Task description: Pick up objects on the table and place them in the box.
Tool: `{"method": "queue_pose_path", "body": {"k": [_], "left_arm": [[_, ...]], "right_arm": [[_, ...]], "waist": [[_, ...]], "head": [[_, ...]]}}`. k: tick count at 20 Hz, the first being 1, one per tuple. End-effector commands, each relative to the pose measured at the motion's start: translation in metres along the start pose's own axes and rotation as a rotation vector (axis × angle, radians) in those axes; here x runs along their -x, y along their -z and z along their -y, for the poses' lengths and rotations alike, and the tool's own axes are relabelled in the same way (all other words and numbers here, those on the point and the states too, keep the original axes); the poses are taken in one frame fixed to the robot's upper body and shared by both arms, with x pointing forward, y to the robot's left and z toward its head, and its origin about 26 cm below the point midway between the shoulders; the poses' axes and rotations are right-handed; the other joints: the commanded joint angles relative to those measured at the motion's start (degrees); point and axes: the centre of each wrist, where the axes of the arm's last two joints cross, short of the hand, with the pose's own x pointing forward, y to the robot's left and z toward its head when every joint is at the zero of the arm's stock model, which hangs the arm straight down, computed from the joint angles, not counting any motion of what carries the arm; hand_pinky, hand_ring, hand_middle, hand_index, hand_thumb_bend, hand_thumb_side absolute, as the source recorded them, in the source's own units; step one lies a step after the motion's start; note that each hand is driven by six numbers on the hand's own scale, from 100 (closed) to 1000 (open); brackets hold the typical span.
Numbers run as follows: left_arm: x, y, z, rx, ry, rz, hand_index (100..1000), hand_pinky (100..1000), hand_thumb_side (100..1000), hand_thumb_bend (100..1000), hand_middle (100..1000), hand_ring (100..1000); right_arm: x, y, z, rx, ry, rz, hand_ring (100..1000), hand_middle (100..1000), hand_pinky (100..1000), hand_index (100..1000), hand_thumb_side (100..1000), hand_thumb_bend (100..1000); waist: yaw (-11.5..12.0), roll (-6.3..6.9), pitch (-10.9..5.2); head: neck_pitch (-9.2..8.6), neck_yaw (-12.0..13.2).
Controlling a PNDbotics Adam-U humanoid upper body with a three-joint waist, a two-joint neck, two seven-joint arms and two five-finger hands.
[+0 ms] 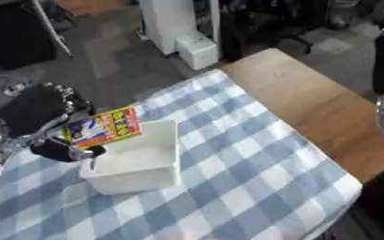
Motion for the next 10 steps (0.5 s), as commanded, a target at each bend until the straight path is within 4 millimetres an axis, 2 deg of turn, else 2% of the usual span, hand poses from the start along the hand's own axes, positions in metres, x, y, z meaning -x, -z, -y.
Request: {"method": "queue_pose_path", "body": {"k": [1,4,6,7,8,9,10], "left_arm": [[0.006,0.004,-0.001,0.003,0.038,0.011,206,100,508,269,113,100],[0.002,0.003,0.014,0.039,0.038,0.022,211,100,516,262,116,100],[0.000,0.000,0.025,0.083,0.044,0.022,227,100,549,221,154,123],[-0.001,-0.003,0.030,0.114,0.052,0.015,294,100,611,194,261,258],[-0.001,-0.007,0.037,0.171,0.062,-0.006,479,316,760,407,500,522],[-0.002,-0.009,0.041,0.220,0.072,-0.026,671,736,836,585,782,811],[-0.002,-0.012,0.044,0.275,0.084,-0.052,712,912,871,589,849,876]], "right_arm": [[-0.008,0.018,-0.001,-0.020,0.004,0.015,359,395,425,597,1000,100],[-0.009,0.024,-0.001,0.000,0.016,0.017,359,395,424,596,1000,100],[-0.010,0.027,-0.001,0.008,0.021,0.018,359,395,424,596,1000,100],[-0.010,0.027,-0.001,0.010,0.022,0.018,359,395,424,596,1000,100],[-0.010,0.028,-0.001,0.011,0.023,0.018,359,395,424,595,1000,100],[-0.010,0.028,-0.001,0.011,0.024,0.018,358,395,424,595,1000,100],[-0.010,0.027,-0.001,0.012,0.023,0.018,358,395,424,596,1000,100]], "waist": [[-0.31,-0.30,-0.33],[-0.80,-0.13,-0.34],[-0.98,-0.08,-0.35],[-1.02,-0.07,-0.33],[-1.00,-0.07,-0.28],[-0.98,-0.08,-0.25],[-0.85,-0.11,-0.19]], "head": [[-3.81,-1.08],[-5.53,-0.67],[-6.10,-0.44],[-6.32,-0.36],[-6.59,-0.28],[-6.78,-0.24],[-7.15,-0.28]]}}
